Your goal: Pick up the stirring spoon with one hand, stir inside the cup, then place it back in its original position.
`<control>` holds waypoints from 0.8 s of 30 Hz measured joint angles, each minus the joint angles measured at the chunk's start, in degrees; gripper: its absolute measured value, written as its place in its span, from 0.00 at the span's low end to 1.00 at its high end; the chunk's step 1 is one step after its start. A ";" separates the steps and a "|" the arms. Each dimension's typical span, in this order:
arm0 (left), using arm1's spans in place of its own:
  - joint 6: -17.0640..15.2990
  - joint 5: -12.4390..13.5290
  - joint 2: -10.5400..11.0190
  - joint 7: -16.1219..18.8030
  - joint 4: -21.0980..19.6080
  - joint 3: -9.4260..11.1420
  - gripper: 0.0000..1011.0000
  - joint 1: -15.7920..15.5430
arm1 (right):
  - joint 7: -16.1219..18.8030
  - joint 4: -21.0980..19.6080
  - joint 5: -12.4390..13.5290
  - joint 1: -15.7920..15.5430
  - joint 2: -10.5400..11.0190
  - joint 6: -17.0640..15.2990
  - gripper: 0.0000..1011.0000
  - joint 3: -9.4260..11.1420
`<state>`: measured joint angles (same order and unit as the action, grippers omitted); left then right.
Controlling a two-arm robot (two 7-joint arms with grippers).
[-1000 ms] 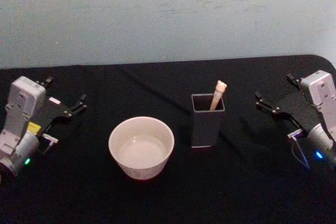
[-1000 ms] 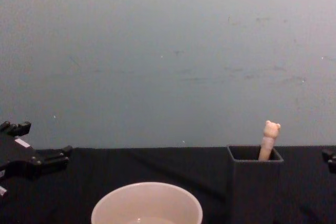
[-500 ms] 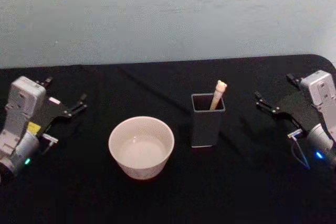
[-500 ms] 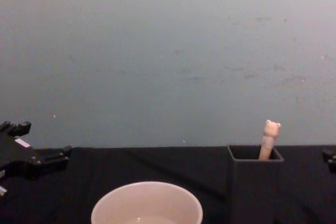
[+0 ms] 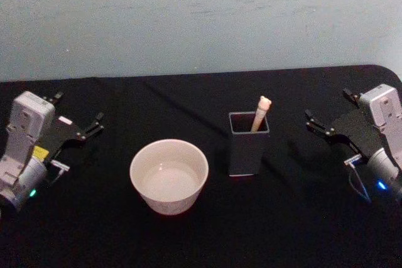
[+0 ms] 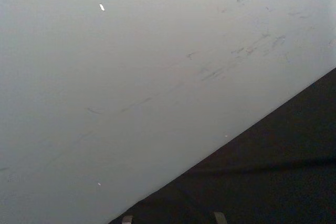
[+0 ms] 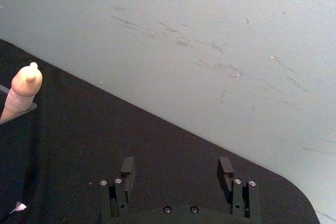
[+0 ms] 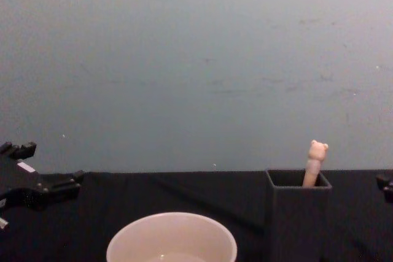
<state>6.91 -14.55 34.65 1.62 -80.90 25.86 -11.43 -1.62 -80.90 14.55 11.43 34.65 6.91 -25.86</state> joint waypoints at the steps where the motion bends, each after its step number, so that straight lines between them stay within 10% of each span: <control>1: 0.00 0.00 0.00 0.00 0.00 0.00 0.99 0.00 | 0.00 0.00 0.00 0.00 0.00 0.00 0.99 0.00; 15: 0.00 0.00 0.00 0.00 0.00 0.00 0.99 0.00 | 1.23 -0.28 0.38 -0.05 -0.01 0.00 0.99 0.55; 24: 0.00 0.00 0.00 0.00 0.00 0.00 0.99 0.00 | 8.68 -3.37 6.54 -2.08 1.85 -0.35 0.99 4.29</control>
<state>6.91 -14.55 34.65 1.62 -80.90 25.86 -11.43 7.06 -84.27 21.08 9.35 36.50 6.56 -21.57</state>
